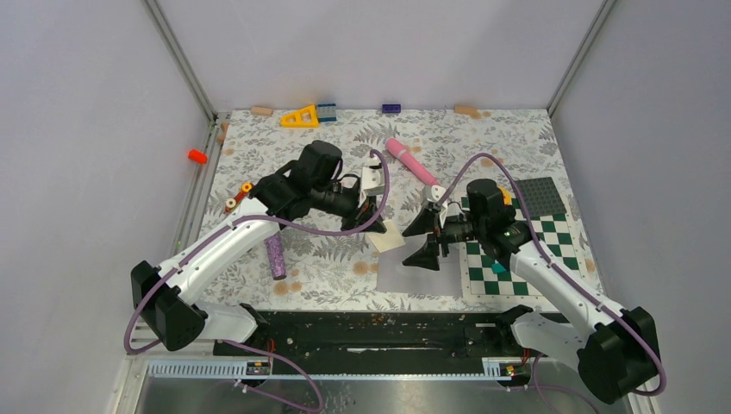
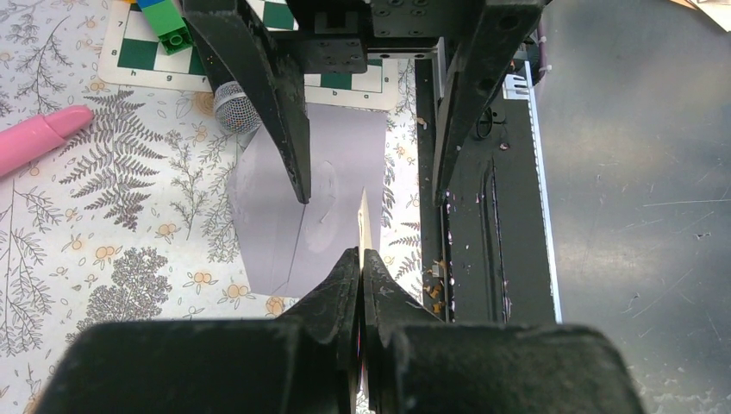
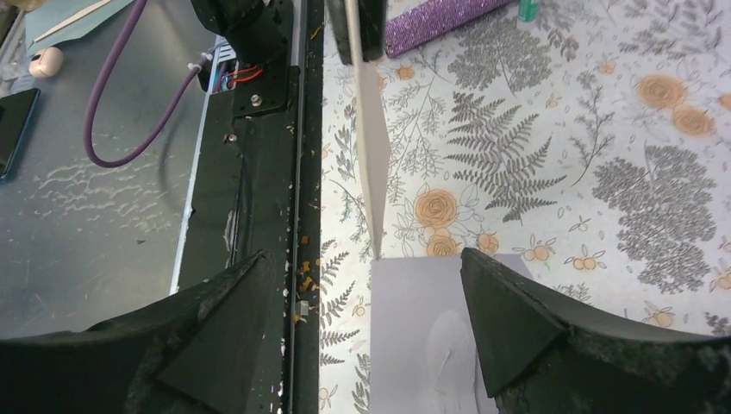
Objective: Place the letter into the envelope and seal it
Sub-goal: Fold the letter, then place the letter at the center of the board.
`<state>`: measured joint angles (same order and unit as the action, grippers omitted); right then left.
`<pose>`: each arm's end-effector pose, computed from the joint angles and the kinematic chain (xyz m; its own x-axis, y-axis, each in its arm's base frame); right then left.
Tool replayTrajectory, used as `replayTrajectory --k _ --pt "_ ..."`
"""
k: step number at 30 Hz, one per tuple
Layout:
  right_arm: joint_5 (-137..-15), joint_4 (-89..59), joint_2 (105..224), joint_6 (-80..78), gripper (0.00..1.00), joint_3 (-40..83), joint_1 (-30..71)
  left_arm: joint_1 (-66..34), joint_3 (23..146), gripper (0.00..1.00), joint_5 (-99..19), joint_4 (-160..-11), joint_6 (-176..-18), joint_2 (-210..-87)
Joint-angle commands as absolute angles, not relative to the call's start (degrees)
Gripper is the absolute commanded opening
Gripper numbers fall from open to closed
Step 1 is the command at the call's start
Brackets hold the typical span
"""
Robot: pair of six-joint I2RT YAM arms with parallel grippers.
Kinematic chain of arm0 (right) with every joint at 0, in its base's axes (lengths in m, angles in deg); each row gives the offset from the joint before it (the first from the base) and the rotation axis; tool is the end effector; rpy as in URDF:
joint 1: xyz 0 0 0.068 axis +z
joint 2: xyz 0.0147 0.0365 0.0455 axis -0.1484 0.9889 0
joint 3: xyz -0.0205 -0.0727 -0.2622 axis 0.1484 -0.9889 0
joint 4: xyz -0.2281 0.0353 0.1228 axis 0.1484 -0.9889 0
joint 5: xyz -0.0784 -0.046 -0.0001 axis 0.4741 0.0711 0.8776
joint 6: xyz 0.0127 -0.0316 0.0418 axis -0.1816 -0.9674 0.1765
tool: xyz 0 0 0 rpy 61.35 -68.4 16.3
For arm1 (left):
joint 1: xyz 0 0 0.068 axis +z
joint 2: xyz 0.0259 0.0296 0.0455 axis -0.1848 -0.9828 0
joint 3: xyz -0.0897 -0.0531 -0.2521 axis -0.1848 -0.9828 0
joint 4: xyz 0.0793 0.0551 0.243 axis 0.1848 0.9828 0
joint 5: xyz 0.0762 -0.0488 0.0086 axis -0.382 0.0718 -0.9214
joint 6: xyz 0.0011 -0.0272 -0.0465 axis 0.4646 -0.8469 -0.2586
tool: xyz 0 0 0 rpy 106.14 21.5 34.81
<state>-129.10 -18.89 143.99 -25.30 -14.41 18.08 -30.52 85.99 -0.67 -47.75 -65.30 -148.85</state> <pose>0.1857 0.1278 0.2709 -0.0956 -0.2128 -0.9724 -0.9954 0.0231 0.0928 0.1943 -0.2047 0.3601 -0.1357 0.4233 -0.8958 0.9870 -0.0210 -0.1594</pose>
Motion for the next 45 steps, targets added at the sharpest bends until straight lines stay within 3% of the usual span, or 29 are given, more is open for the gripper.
replayTrajectory --k 1,9,14,18,22,23,24,27,32,35,37,45 --pt "-127.55 -15.73 140.54 -23.93 0.87 -12.69 18.14 -30.33 86.73 0.00 2.04 -51.98 -65.14 -147.74" --pt "-127.48 -1.98 142.22 -11.85 0.85 -15.18 18.10 -32.49 86.81 0.00 1.81 -52.34 -65.40 -150.79" --pt "-128.93 0.26 143.88 -8.84 0.77 -15.31 18.05 -33.17 87.04 0.00 1.32 -52.31 -65.40 -151.58" --pt "-131.03 -0.13 144.03 -8.91 0.51 -15.27 18.10 -33.16 87.03 0.00 1.04 -52.31 -65.40 -151.42" --pt "-132.03 -1.26 144.12 -9.78 0.10 -15.06 18.10 -33.20 86.91 0.01 0.83 -52.49 -65.57 -151.42" --pt "-132.11 -1.69 144.10 -10.12 0.01 -14.91 18.10 -33.16 86.94 0.04 0.65 -52.56 -65.58 -151.41" --pt "-132.11 -2.02 144.13 -10.33 0.00 -14.91 18.10 -33.20 86.92 0.10 0.57 -52.60 -65.66 -151.34" --pt "-131.18 -3.65 143.91 -11.91 0.00 -14.67 18.10 -33.20 86.94 0.37 0.09 -52.64 -65.69 -150.87" --pt "-129.26 -6.41 143.43 -13.85 0.00 -14.06 17.35 -32.03 86.96 0.59 0.34 -52.69 -65.83 -148.93" --pt "-128.32 -8.29 143.58 -13.66 0.00 -13.04 16.16 -30.65 86.68 0.84 -0.01 -53.03 -66.13 -147.61" --pt "-127.62 -10.96 144.04 -14.09 0.00 -11.86 14.67 -29.17 85.99 0.96 -0.47 -53.60 -66.36 -146.26" --pt "-118.42 -31.15 146.63 -20.88 0.00 -3.04 4.87 -20.79 83.08 0.99 -1.23 -56.17 -66.09 -141.14"
